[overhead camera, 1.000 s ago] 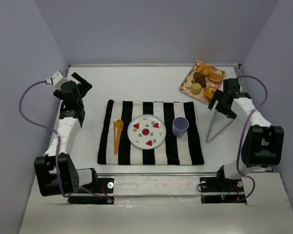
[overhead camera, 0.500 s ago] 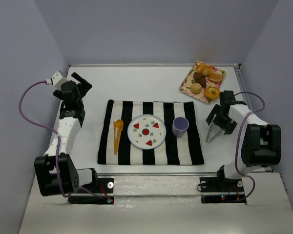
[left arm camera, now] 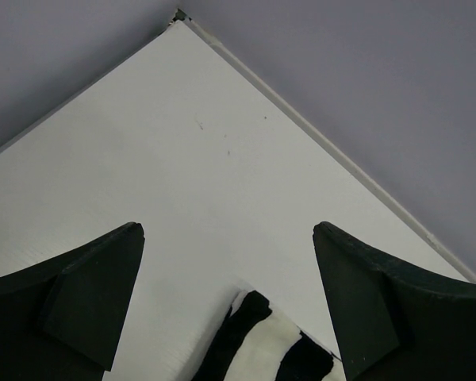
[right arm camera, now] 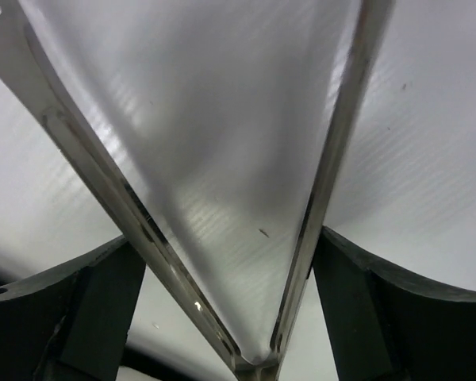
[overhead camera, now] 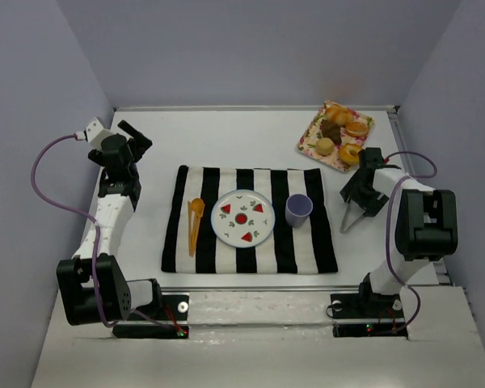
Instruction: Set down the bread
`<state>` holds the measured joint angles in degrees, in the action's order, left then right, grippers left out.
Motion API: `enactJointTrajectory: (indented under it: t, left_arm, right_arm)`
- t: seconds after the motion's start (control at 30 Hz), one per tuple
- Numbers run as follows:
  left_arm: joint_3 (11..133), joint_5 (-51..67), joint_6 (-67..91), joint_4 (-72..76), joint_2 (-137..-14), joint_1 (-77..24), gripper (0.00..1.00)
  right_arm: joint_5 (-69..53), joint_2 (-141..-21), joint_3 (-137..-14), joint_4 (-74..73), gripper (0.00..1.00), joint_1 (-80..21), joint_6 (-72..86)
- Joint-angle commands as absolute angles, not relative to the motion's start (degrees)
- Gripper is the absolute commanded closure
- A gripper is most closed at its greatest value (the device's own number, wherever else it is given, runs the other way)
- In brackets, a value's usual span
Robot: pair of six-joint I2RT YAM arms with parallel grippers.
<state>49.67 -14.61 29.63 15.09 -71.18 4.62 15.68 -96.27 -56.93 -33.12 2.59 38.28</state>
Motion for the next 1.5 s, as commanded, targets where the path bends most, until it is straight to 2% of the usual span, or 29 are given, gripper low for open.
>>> enactJointTrajectory:
  t: [0.0,0.17,0.4,0.5,0.7,0.87,1.13,1.33,1.47]
  left_arm:
    - [52.38,-16.61,29.71,15.65,-70.58,5.10,0.01]
    - [52.29,-16.26,30.06,15.12,-69.79,5.10,0.01]
    - [51.77,-14.33,30.85,13.71,-67.15,5.10,0.01]
    - [50.63,-15.11,31.29,12.66,-65.57,5.10,0.01]
    - [49.04,-15.21,31.47,9.68,-62.76,5.10,0.01]
    - [48.78,-15.03,31.20,7.47,-60.65,5.10,0.01]
    - [46.50,-13.98,31.02,7.56,-57.39,5.10,0.01]
    - [47.11,-13.97,30.59,7.82,-59.14,5.10,0.01]
    - [47.90,-13.89,30.41,7.47,-60.64,5.10,0.01]
  right_arm:
    - [21.97,-99.67,-55.73,-32.26,0.17,2.37,40.34]
    - [24.87,-95.72,-54.14,-31.99,0.57,2.37,40.87]
    - [25.75,-86.32,-55.80,-35.06,0.63,2.37,38.32]
    - [26.19,-80.01,-57.74,-37.44,0.63,2.37,35.96]
    - [18.04,-67.09,-59.76,-38.06,0.66,2.37,29.45]
    - [13.37,-61.88,-60.29,-38.14,0.64,2.37,29.96]
    - [6.60,-66.17,-62.05,-37.18,0.57,2.37,30.41]
    - [4.31,-73.29,-64.24,-33.32,0.45,2.37,29.44]
    - [3.52,-76.11,-64.42,-30.60,0.44,2.37,29.79]
